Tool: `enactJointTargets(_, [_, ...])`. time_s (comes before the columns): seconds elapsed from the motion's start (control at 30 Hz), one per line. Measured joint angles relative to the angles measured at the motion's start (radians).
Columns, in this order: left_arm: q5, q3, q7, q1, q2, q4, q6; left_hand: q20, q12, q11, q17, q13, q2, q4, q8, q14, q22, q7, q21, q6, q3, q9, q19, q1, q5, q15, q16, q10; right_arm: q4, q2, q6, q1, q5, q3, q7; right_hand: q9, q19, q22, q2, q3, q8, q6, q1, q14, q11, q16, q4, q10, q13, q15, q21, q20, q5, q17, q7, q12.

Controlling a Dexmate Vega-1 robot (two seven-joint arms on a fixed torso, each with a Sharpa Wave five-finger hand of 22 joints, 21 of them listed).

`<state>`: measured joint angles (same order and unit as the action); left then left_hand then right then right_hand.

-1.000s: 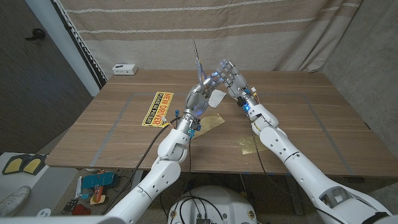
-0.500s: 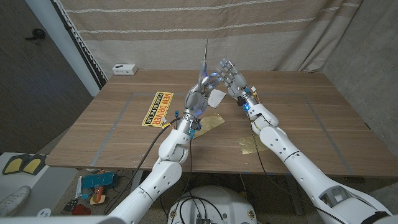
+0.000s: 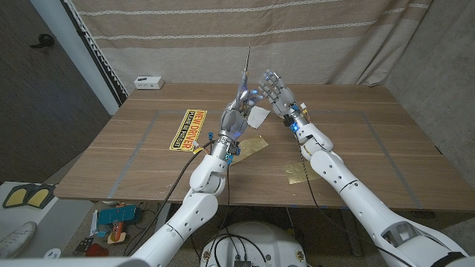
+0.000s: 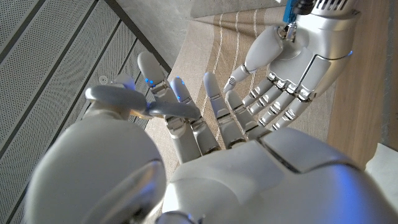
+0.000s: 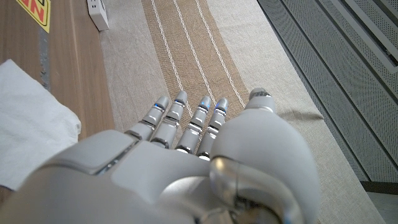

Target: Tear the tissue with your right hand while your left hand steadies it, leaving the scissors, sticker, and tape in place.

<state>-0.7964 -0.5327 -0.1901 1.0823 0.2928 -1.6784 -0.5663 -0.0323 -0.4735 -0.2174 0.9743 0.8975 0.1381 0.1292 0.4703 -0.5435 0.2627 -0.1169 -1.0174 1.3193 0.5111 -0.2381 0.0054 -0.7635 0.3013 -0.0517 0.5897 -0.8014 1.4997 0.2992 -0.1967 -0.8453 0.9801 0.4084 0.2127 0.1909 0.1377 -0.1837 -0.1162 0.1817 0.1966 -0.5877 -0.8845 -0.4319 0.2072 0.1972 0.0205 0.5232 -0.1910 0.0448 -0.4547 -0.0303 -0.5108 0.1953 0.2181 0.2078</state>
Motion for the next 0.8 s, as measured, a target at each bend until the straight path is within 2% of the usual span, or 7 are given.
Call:
enactJointTargets(0.07, [0.002,0.0,0.003,0.0,0.0,0.0,-0.004,0.0,-0.065,0.006,0.05,0.077,-0.003,-0.005,-0.001,0.0,0.0,0.001,0.0,-0.007,-0.02,-0.004,0.0,-0.005,0.009,0.0,0.03,-0.034,0.002,0.001,0.0,-0.001,0.0,0.0,0.0,0.0,0.0,0.0,0.0,0.0,0.0,0.0,0.0,0.0,0.0,0.0,0.0,0.0,0.0,0.0,0.0,0.0,0.0,0.0,0.0,0.0])
enactJointTargets(0.13, [0.003,0.0,0.005,0.005,-0.002,0.0,-0.006,0.0,-0.137,0.023,0.096,0.162,-0.004,-0.012,-0.001,-0.001,0.0,0.004,0.0,-0.01,-0.032,-0.01,0.007,-0.006,0.016,0.001,0.051,-0.058,0.004,0.001,0.0,-0.003,-0.001,0.001,-0.003,0.0,0.0,0.0,0.0,0.0,0.0,0.0,0.0,0.0,0.0,0.0,0.0,0.0,0.0,0.0,0.0,0.0,0.0,0.0,0.0,0.0])
enactJointTargets(0.3, [0.005,0.0,0.007,0.008,-0.003,0.0,-0.012,-0.002,-0.293,0.065,0.179,0.314,-0.006,-0.016,-0.002,-0.031,0.0,0.002,0.0,-0.012,-0.047,-0.014,0.009,-0.007,0.03,-0.002,0.093,-0.098,0.011,0.004,0.0,-0.006,-0.002,0.003,-0.005,0.0,0.0,0.0,-0.004,0.0,0.0,0.0,0.004,0.0,0.0,0.0,0.0,0.0,0.0,0.0,0.0,0.0,0.0,0.0,0.0,0.0])
enactJointTargets(0.5, [0.006,-0.001,0.013,0.018,-0.004,-0.006,-0.018,-0.004,-0.392,0.079,0.236,0.346,-0.006,-0.013,-0.005,-0.054,0.0,0.0,0.0,-0.014,-0.055,-0.015,0.021,-0.02,0.039,-0.007,0.14,-0.111,0.021,0.007,0.001,-0.012,-0.006,0.005,-0.012,0.0,0.0,0.0,-0.004,0.0,0.0,0.0,0.004,0.0,0.0,0.0,0.0,0.0,0.0,0.0,0.004,0.0,0.0,0.0,0.0,0.0])
enactJointTargets(0.8, [0.007,-0.001,0.029,0.026,-0.005,-0.013,-0.027,-0.003,-0.458,0.091,0.246,0.346,-0.008,-0.013,-0.012,-0.071,0.0,0.001,0.0,-0.014,-0.064,-0.016,0.04,-0.031,0.044,-0.004,0.165,-0.114,0.036,0.011,0.002,-0.021,-0.008,0.009,-0.016,0.0,0.0,0.0,-0.004,0.0,0.0,-0.004,0.004,0.0,0.0,0.0,0.0,0.0,0.0,0.0,0.004,0.0,0.0,0.0,0.004,0.0])
